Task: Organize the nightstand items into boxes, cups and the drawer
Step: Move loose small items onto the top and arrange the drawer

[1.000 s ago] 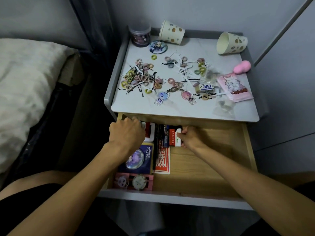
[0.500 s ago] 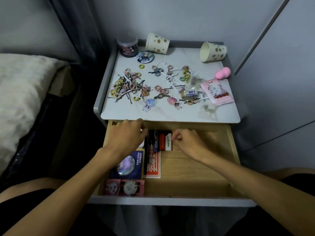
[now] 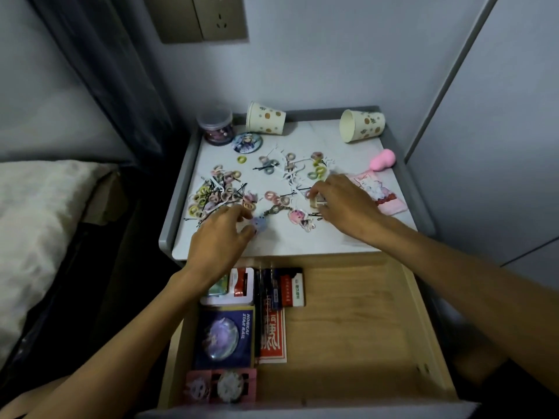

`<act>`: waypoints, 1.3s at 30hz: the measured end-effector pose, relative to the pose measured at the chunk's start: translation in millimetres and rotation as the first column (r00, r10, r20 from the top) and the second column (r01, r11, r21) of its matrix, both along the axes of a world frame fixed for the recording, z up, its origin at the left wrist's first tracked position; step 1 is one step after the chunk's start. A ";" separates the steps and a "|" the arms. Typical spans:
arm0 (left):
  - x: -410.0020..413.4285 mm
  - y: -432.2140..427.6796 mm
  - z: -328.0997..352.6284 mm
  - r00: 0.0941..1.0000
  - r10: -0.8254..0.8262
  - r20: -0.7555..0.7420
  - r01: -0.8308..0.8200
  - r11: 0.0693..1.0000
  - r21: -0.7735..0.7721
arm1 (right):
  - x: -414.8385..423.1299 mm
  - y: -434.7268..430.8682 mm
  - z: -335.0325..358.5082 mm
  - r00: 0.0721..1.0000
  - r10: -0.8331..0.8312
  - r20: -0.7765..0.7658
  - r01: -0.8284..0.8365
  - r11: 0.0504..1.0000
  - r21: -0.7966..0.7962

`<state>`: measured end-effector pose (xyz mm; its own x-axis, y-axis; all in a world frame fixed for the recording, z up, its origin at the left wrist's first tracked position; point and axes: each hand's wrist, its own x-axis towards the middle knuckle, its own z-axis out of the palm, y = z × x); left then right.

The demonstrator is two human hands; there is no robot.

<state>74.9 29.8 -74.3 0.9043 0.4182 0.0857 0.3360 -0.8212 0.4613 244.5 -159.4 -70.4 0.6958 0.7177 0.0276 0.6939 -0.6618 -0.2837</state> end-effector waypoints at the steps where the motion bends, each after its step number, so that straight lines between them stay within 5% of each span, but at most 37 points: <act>1: 0.7 3.9 -2.3 1.000 0.017 0.007 -0.018 0.999 0.032 | 0.8 0.5 -1.0 1.000 0.005 0.001 -0.005 1.000 -0.009; 6: 13.3 36.9 -8.7 0.976 0.164 -0.142 -0.148 0.982 0.116 | 12.4 7.2 -9.9 0.999 0.043 0.023 -0.042 0.999 -0.032; 10: 13.9 47.2 -17.1 0.967 0.129 -0.220 -0.088 0.978 0.188 | 19.2 15.6 -15.5 0.999 0.026 0.040 -0.028 0.999 0.032; 15: 20.1 46.0 -13.2 0.990 0.077 -0.116 -0.055 0.983 0.177 | 32.0 24.3 1.9 0.955 -0.132 -0.267 0.220 0.917 0.333; 20: 22.9 39.1 -8.7 0.998 0.063 -0.028 -0.058 0.989 0.135 | 41.0 11.2 7.7 0.907 -0.228 -0.355 0.320 0.920 0.226; 26: 24.9 43.6 -5.6 0.991 0.130 0.041 -0.136 0.972 0.191 | 29.6 5.0 -2.6 0.989 -0.120 -0.089 0.122 0.993 0.010; 32: 19.4 52.2 -10.4 0.983 0.184 -0.017 -0.181 0.976 0.120 | 25.9 19.2 -1.4 0.976 0.016 0.215 0.021 0.986 -0.168; 36: 22.0 48.7 -11.3 0.998 0.046 0.047 -0.047 0.998 0.032 | 25.7 25.9 4.4 0.930 0.076 0.359 -0.048 0.995 -0.088; 39: 24.4 40.5 -13.8 0.996 -0.053 0.075 0.049 0.997 0.052 | 21.0 33.8 13.9 0.947 0.009 0.322 -0.056 0.989 0.138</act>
